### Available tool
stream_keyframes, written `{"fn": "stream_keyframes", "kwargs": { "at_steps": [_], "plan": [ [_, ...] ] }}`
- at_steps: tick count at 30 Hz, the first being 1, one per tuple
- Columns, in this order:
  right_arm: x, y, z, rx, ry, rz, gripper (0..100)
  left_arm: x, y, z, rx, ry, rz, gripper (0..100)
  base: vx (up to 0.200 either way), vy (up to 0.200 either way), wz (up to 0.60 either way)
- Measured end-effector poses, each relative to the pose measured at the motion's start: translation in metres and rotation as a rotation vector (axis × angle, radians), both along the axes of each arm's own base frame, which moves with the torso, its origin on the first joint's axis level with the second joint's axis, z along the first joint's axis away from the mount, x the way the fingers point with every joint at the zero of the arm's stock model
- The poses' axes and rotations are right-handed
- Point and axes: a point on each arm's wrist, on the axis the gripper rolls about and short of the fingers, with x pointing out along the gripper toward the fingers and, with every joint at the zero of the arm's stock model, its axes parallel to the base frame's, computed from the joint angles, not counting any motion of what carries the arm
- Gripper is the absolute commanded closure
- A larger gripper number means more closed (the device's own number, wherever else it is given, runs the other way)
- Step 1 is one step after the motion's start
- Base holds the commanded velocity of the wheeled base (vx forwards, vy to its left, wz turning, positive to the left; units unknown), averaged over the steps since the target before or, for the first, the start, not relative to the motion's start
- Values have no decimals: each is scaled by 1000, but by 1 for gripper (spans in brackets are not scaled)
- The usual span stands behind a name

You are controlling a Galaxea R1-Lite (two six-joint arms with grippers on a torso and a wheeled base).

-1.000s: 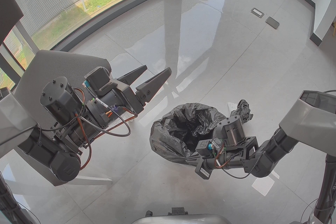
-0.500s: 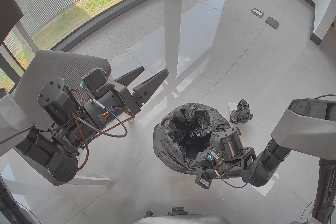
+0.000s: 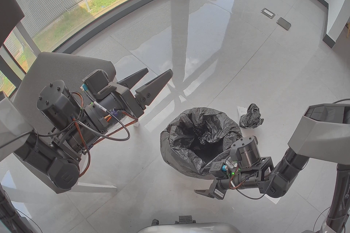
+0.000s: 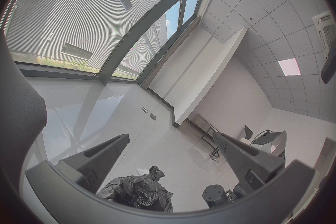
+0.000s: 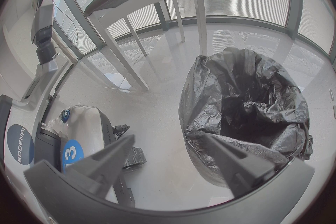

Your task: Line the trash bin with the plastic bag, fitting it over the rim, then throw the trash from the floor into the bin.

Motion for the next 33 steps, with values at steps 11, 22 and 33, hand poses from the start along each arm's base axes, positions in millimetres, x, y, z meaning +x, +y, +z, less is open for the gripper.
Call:
{"fn": "stream_keyframes", "kwargs": {
  "at_steps": [11, 22, 33],
  "plan": [
    [12, -37, 59, 93, -135, -119, 0, -4, 4, 7, -9, -22, 5, 0, 0, 0, 0],
    [44, -136, 92, 115, -175, -464, 0, -6, 5, 17, -12, -68, -6, 0, 0, 0, 0],
    [85, -179, 73, 110, -166, -614, 0, 13, 0, 21, 160, -24, 48, 0, 0, 0, 0]
  ]
}}
